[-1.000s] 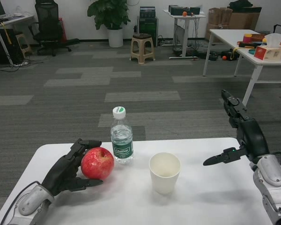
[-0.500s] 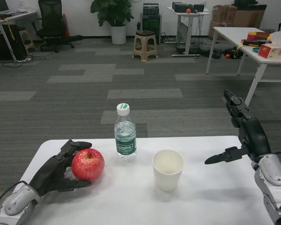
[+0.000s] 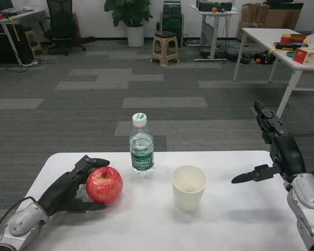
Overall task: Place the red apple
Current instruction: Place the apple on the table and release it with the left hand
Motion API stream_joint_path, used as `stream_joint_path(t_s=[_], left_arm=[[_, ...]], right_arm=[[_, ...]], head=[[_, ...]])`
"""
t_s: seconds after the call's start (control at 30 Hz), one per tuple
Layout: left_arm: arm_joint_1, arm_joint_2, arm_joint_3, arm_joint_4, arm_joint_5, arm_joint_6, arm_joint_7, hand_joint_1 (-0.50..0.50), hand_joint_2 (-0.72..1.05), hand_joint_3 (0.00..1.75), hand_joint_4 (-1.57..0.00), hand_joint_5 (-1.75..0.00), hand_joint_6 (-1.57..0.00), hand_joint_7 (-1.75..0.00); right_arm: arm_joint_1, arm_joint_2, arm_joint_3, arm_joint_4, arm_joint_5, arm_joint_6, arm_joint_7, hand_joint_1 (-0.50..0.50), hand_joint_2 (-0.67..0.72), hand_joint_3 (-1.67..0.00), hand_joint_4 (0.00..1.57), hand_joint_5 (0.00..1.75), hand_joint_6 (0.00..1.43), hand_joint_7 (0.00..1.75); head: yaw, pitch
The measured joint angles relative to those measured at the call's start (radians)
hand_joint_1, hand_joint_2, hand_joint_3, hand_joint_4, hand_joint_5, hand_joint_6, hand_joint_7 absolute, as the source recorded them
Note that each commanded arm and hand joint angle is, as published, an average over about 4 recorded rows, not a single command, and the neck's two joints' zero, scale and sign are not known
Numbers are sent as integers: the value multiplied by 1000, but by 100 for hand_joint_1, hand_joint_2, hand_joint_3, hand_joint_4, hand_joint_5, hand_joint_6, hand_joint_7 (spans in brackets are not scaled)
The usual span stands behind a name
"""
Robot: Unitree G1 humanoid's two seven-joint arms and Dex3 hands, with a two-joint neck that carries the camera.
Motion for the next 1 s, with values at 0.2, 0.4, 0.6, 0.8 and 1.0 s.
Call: stream_joint_path(t_s=[0.2,0.4,0.6,0.8,1.0], left_arm=[[0,3,60,0,107,-17,-1,1,76,0,0,-51,-1,-110],[3,10,68,2,128,-11,-9,1,91,0,0,-54,0,-82],[7,13,69,2,139,-9,-15,-8,96,0,0,-56,0,-61],[15,13,85,2,144,-9,-16,-21,96,0,0,-56,0,-42],[25,15,111,2,145,-10,-16,-35,96,0,0,-51,0,-28]], right_arm=[[0,0,8,6,0,0,0,-50,-3,0,0,0,0,10],[0,0,11,7,0,0,0,-49,-3,0,0,0,0,7],[0,0,12,7,0,0,0,-50,-5,0,0,0,0,7],[0,0,17,7,0,0,0,-49,-3,0,0,0,0,7],[0,0,20,7,0,0,0,-50,-3,0,0,0,0,7]], head=[[30,4],[39,4],[45,5],[51,8],[54,10]])
